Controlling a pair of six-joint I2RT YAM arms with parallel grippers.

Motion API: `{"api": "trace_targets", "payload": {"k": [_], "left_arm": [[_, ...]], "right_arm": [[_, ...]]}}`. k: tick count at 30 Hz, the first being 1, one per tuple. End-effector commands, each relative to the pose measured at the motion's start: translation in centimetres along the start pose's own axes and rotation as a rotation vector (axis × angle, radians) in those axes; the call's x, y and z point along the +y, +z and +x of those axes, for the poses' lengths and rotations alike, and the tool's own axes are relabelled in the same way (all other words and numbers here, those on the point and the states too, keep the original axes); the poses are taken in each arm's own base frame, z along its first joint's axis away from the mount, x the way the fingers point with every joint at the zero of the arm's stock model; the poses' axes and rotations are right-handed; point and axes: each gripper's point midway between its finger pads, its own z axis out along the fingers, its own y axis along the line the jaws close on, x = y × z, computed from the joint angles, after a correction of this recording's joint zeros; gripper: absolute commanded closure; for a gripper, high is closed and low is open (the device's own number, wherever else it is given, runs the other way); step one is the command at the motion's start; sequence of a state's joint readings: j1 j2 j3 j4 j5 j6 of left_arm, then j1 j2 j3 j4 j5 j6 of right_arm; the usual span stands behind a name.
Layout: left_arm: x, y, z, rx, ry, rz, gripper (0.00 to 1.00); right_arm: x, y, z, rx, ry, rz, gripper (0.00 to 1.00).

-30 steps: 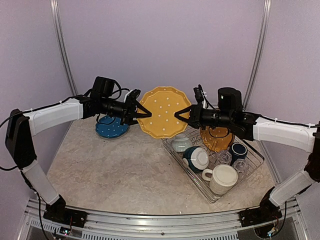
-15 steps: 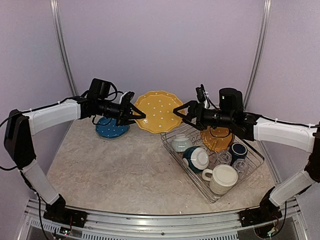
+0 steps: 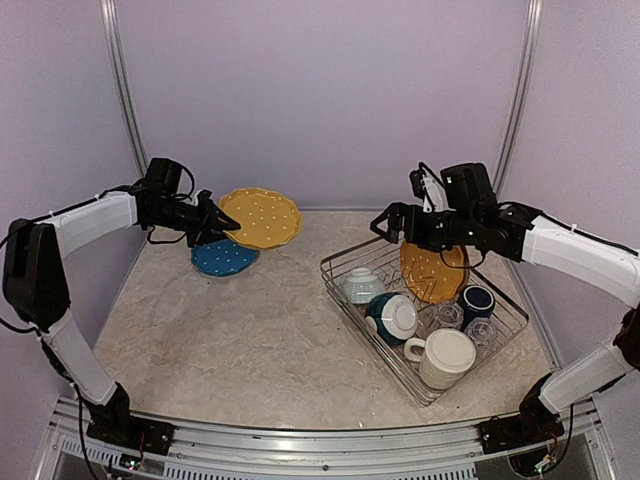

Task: Unload the mixed dishes from the dish rack
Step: Place the plate on the plate.

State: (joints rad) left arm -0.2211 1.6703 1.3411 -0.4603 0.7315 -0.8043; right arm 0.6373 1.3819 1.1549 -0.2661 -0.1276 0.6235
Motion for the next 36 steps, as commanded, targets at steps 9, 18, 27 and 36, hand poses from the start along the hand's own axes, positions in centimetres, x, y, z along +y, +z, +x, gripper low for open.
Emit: {"api": "trace_targets", "payload": {"k": [9, 18, 27, 36], "left_arm": [[4.5, -3.5, -8.6, -0.162, -0.057, -0.061, 1.00], [9.4, -4.0, -11.4, -0.181, -0.149, -0.118, 1.00], [11.5, -2.7, -13.0, -0.164, -0.171, -0.145, 1.00], [13.5, -1.0, -13.0, -0.113, -0.202, -0.160, 1.00]], "right_arm": [[-3.9, -3.4, -0.7, 0.030, -0.105, 0.278, 0.00], [-3.3, -4.2, -2.1, -0.003, -0.128, 0.276, 0.00], [-2.9, -6.0, -2.4, -0.030, -0.126, 0.269, 0.00], [-3.8, -6.9, -2.4, -0.043, -0.121, 0.322, 0.00]]}}
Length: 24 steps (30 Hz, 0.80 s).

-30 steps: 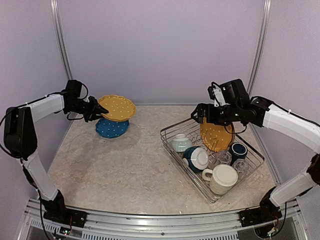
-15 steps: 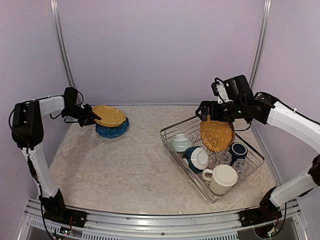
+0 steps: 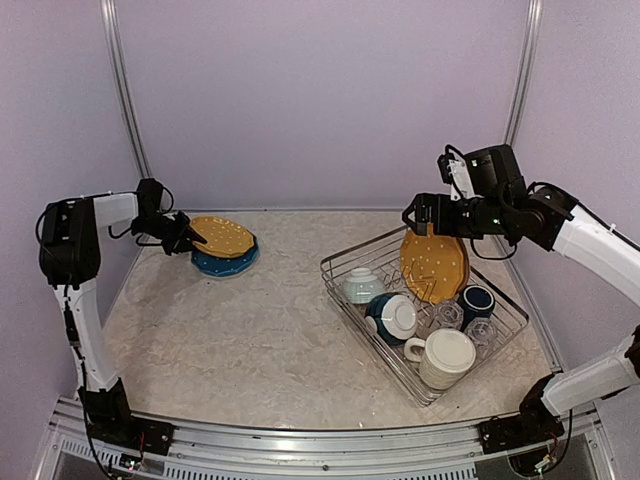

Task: Unload the mixed dishes from the dish rack
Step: Place the plate on the plate.

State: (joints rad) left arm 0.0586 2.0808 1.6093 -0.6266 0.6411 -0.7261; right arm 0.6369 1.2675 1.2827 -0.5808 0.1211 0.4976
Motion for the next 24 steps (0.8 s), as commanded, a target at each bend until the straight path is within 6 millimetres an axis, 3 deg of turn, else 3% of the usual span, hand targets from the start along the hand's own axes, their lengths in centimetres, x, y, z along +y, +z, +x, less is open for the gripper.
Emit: {"api": "trace_targets", "payload": {"k": [1, 7, 10, 19, 24], "left_arm": [[-2.9, -0.5, -0.7, 0.002, 0.085, 0.093, 1.00], [-2.2, 0.6, -0.6, 0.030, 0.070, 0.076, 1.00], [-1.8, 1.2, -0.5, 0.041, 0.067, 0.064, 0.95], [-0.9, 0.8, -0.2, 0.015, 0.094, -0.021, 0.48], [-0.5, 0.1, -0.4, -0.001, 0.110, -0.072, 0.32]], "right_arm": [[-1.8, -0.2, 0.6, 0.016, 0.008, 0.088, 0.00], [-3.0, 0.0, 1.2, 0.050, 0.029, 0.162, 0.00], [-3.4, 0.4, 1.6, 0.061, 0.058, 0.184, 0.00], [-4.0, 0.5, 1.5, 0.065, -0.015, 0.219, 0.00], [-3.5, 0.0, 1.7, 0.068, -0.079, 0.179, 0.00]]}}
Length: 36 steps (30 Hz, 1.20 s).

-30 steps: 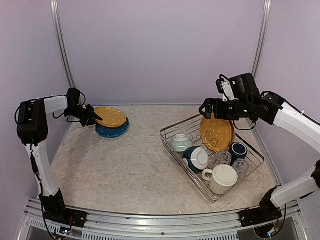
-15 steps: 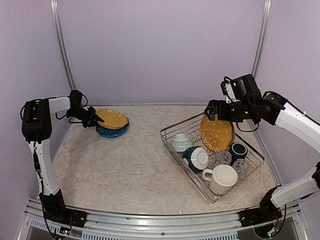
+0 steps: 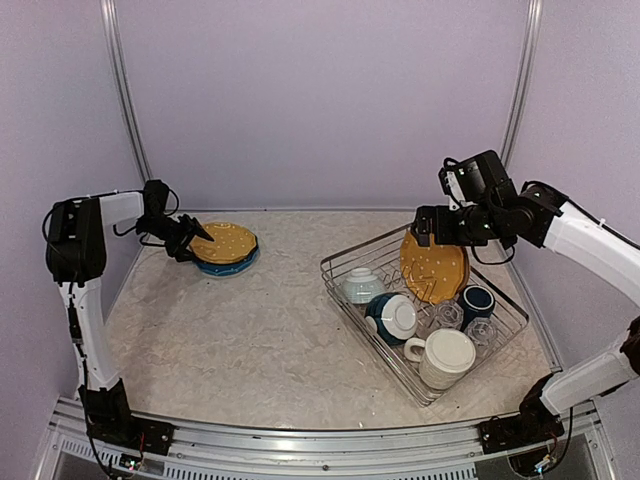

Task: Unload the mixed dishes from the dish rack
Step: Place the plate on the plate, then grab the plate from the dish rack.

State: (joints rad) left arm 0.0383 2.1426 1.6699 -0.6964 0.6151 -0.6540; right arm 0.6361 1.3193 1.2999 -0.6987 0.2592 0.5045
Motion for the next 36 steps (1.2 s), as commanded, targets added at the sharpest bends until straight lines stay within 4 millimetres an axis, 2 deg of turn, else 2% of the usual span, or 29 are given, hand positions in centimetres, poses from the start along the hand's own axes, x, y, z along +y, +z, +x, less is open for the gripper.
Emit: {"api": "trace_targets", "payload": {"k": [1, 5, 8, 14, 19, 20, 21, 24, 26, 27, 30, 36], "left_arm": [[-1.2, -1.6, -0.7, -0.043, 0.063, -0.024, 0.30], [-0.6, -1.3, -0.7, -0.040, 0.069, -0.070, 0.24], [-0.4, -1.2, -0.7, -0.036, 0.069, -0.087, 0.22], [-0.9, -2.6, -0.9, -0.076, 0.088, -0.106, 0.21], [-4.4, -5.5, 0.1, -0.152, 0.173, -0.028, 0.09], [-5.5, -6.9, 0.3, -0.184, 0.198, -0.002, 0.08], [-6.7, -7.0, 1.3, -0.187, 0.232, 0.014, 0.07], [-9.9, -9.2, 3.4, -0.250, 0.350, 0.069, 0.02], [-11.5, -10.4, 4.9, -0.286, 0.426, 0.092, 0.01], [-12.9, -11.7, 5.8, -0.314, 0.468, 0.120, 0.01], [-15.3, -13.5, 8.4, -0.348, 0.576, 0.187, 0.01], [-18.1, -15.6, 12.8, -0.373, 0.708, 0.269, 0.01]], "right_arm": [[-0.5, -1.1, -0.1, -0.009, -0.065, -0.001, 0.00], [-0.9, -1.0, 0.2, 0.009, -0.081, 0.023, 0.00], [-0.9, -1.1, 0.1, 0.000, -0.076, 0.021, 0.00], [-1.4, -1.5, 0.2, -0.007, -0.090, 0.037, 0.00], [-2.7, -1.2, 1.6, 0.034, -0.152, 0.098, 0.00], [-2.7, -0.9, 1.9, 0.049, -0.163, 0.098, 0.00], [-2.8, -0.7, 2.2, 0.062, -0.173, 0.105, 0.01], [-3.7, -0.1, 2.9, 0.090, -0.191, 0.155, 0.07], [-4.5, 0.1, 3.1, 0.106, -0.185, 0.211, 0.13], [-4.6, 0.3, 3.4, 0.119, -0.190, 0.219, 0.17], [-4.6, 1.2, 4.1, 0.150, -0.199, 0.231, 0.27], [-5.5, 2.5, 4.3, 0.166, -0.221, 0.306, 0.30]]}}
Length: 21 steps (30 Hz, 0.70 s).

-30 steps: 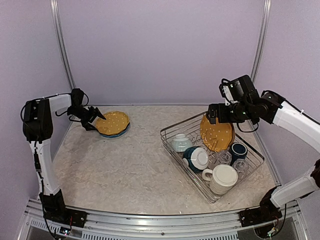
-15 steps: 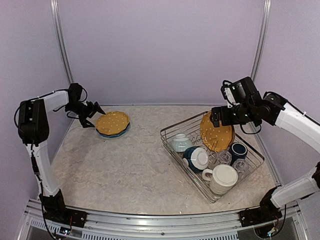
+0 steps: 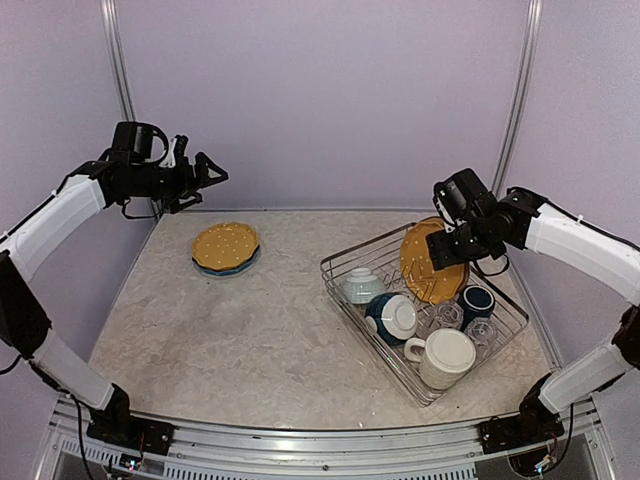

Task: Unload the mixed dishes from the dish rack
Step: Grab the plate from the dish rack.

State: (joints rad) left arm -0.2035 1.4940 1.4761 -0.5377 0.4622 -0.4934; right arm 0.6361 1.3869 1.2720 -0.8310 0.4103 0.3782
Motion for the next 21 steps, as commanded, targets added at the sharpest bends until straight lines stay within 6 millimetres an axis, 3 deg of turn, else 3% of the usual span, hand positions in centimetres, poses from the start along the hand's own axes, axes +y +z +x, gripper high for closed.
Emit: {"api": "trace_targets", "payload": {"k": [1, 8, 15, 21], "left_arm": [[-2.1, -0.6, 0.5, -0.027, 0.089, 0.046, 0.01], [-4.7, -1.6, 1.0, -0.032, 0.113, 0.110, 0.01], [-5.5, -2.1, 1.3, -0.035, 0.118, 0.129, 0.01], [-4.9, -1.8, 1.3, -0.034, 0.097, 0.111, 0.01]], "right_arm": [[-1.5, 1.1, 0.5, 0.032, -0.021, 0.110, 0.30], [-1.9, 2.5, -0.2, 0.055, -0.053, 0.196, 0.29], [-2.3, 4.3, -0.2, 0.086, -0.076, 0.275, 0.24], [-2.8, 5.7, 0.1, 0.115, -0.075, 0.332, 0.21]]}}
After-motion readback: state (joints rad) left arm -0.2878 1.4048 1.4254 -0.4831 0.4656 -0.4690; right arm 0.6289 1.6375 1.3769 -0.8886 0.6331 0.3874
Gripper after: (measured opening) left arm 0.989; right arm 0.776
